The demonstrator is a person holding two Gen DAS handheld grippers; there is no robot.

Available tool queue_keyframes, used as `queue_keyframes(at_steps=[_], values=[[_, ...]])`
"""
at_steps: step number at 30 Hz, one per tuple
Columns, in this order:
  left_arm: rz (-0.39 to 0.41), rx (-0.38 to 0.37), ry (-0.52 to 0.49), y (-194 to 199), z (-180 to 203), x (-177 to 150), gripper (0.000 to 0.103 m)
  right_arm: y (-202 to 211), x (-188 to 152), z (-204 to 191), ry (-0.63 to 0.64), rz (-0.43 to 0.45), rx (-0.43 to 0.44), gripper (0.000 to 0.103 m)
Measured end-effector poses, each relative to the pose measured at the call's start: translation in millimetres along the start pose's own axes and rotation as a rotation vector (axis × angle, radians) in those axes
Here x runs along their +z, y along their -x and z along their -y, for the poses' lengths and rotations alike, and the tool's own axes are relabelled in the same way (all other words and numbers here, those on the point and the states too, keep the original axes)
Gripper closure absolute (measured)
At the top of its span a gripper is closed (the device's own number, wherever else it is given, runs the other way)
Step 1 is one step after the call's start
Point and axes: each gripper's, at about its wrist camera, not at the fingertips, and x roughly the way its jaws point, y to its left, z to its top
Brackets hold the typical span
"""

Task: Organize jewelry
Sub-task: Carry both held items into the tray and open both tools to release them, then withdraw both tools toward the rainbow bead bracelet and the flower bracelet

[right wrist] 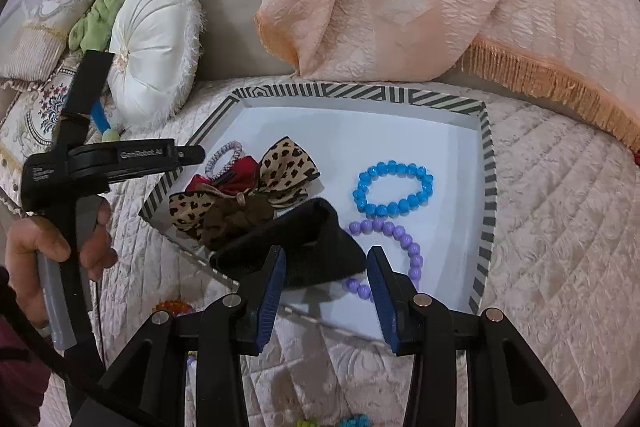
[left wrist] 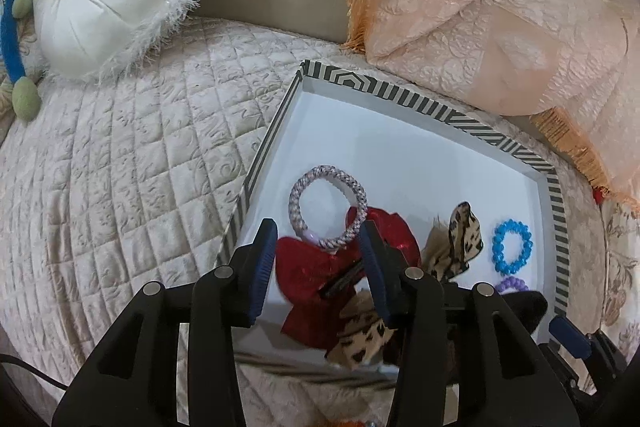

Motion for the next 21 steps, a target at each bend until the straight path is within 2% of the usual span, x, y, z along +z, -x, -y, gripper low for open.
queue_keyframes(at_steps=[12, 16, 21], values=[[0.040, 0.012, -0.027, 38.7, -0.1, -22.4, 0.059, 23.4, -14.6, -10.1, 0.003, 0.021, -0.001, 0.062], [0.040, -0.015, -0.027, 53.7, -3.0, -34.7, 0.058, 37.0, -24.7, -13.8, 0.010, 0.024, -0.011, 0.062], [0.028, -0.077, -0.018, 74.3, -10.5, -57.7, 0.050, 56.4, -44.4, -14.8, 0.022, 0.022, -0.024, 0.061]])
